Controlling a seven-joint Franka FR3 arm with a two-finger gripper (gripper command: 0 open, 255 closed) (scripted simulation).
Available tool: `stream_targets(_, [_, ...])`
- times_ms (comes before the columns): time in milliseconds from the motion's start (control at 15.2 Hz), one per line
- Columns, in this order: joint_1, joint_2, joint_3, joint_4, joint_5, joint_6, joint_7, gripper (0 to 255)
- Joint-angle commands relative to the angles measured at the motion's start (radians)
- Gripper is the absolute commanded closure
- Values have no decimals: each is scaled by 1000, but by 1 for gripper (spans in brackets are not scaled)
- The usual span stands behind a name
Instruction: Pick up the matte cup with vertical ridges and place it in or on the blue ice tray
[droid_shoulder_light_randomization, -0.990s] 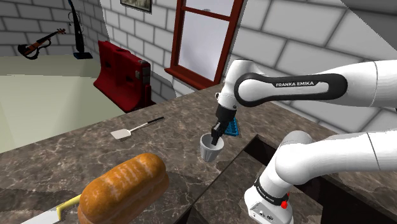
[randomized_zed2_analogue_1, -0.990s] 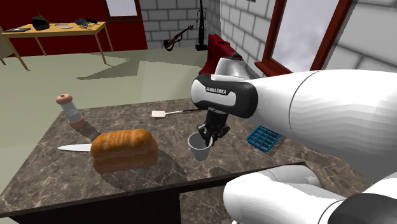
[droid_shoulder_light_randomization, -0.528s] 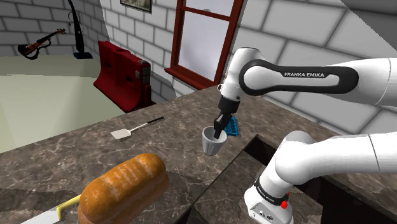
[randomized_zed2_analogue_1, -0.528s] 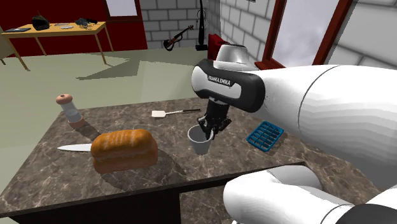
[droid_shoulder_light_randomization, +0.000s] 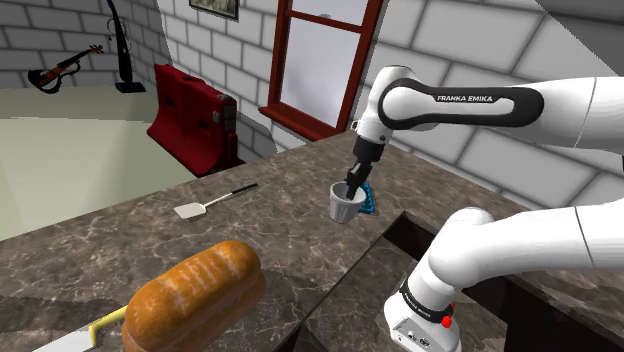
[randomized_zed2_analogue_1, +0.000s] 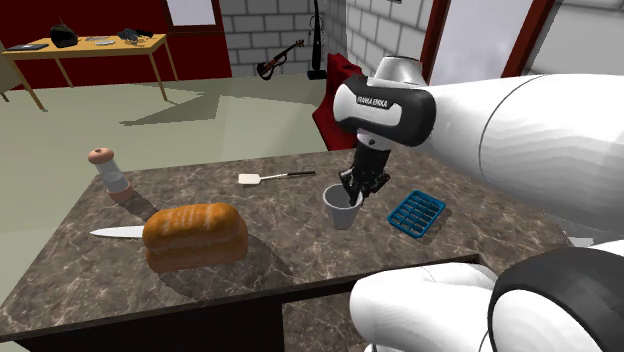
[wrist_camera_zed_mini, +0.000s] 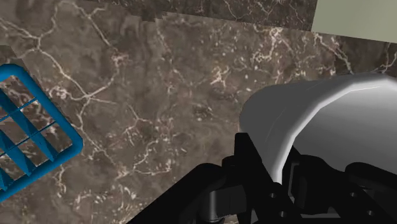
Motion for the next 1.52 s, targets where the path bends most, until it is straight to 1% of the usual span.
stream_targets(0, [-31,27,-48,19,-41,-2,-55,255])
stream_targets(396, [-94,154,-173,128,-127,-1,-195,255])
stream_targets(726, [-126,283,-268,248,-169,-3,-309,255])
stream_targets(1056, [-144,427,-357,393,-179,-12,-426,255])
stream_targets(1254, [-152,522,-408,491,-168,-25,-499,255])
stream_targets(1320, [-157,570,-432,542,-158,-32,-534,255])
stream_targets(1452, [-158,577,-433,521,-156,-6,-539,255])
